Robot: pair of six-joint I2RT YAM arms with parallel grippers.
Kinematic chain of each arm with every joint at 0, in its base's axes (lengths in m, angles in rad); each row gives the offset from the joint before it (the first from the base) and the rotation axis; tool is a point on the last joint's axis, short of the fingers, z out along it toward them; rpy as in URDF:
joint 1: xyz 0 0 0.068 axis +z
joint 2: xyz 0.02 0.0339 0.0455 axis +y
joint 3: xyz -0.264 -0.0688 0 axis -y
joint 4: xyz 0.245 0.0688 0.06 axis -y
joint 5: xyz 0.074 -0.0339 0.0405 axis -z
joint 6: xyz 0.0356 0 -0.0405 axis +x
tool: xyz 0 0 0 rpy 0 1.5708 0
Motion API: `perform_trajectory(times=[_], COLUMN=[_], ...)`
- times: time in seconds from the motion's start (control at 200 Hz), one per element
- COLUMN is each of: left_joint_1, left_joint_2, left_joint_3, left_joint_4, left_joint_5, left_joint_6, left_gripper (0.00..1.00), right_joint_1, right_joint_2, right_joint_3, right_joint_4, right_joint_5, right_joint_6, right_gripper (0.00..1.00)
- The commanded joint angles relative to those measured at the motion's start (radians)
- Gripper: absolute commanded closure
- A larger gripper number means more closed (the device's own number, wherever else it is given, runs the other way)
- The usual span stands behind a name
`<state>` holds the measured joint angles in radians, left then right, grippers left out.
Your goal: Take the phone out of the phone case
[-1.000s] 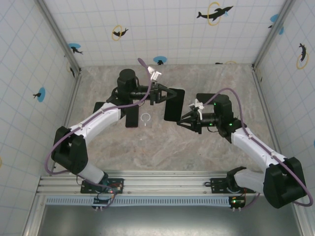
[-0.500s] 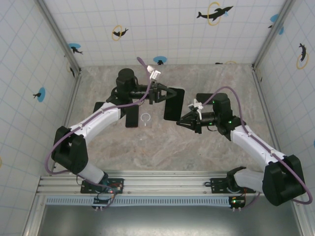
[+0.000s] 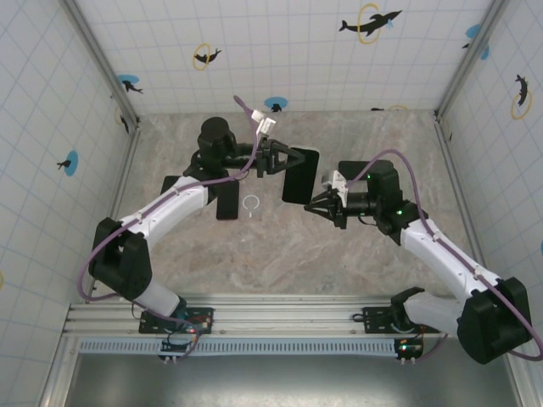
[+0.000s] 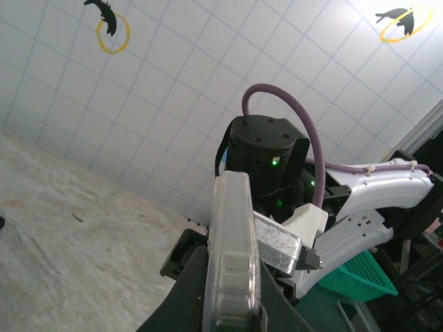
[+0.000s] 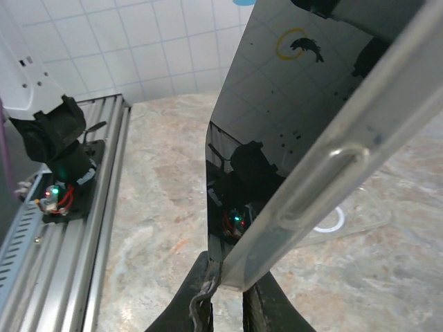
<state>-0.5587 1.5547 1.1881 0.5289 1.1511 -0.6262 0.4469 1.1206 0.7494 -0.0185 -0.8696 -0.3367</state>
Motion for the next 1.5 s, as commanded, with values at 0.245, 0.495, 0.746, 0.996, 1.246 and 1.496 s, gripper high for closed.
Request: perform_trajectory(times=[0.245, 0.495, 0.746, 0.996, 1.246, 1.496], left_joint_1=[-0.061, -0.065, -0.056, -0.055, -0.059, -0.06], left_joint_2=[-0.029, -0.016, -0.02, -0.022, -0.027, -0.037], left_joint_3=[-0.03, -0.027, -0.012, -0.042, -0.051, -0.068], left_joint_4=[0.053, 0.123, 0.012, 0.095, 0.145, 0.138], left_joint_5=[0.067, 0.055, -0.075, -0.1, -0.109, -0.138], left_joint_6=[-0.213, -0.254, -0.153, -0.211, -0.261, -0.272], left_gripper=[1.0, 1.0, 1.0, 1.0, 1.0, 1.0], right_joint_1=[0.018, 0.027, 0.008, -0.03, -0.043, -0.05], right_joint_2=[-0.009, -0.011, -0.046, -0.065, -0.055, -0.024], right_joint_3=[0.023, 0.016, -0.06, -0.152, -0.199, -0.204], right_joint_4=[0.216, 0.261, 0.37, 0.61, 0.775, 0.876], right_joint_5=[0.297, 0.282, 0.182, 0.129, 0.11, 0.065], right_joint_6=[-0.087, -0.044, 0.138, 0.422, 0.599, 0.727], right_gripper=[0.96, 0.95, 0.79, 0.71, 0.7, 0.7])
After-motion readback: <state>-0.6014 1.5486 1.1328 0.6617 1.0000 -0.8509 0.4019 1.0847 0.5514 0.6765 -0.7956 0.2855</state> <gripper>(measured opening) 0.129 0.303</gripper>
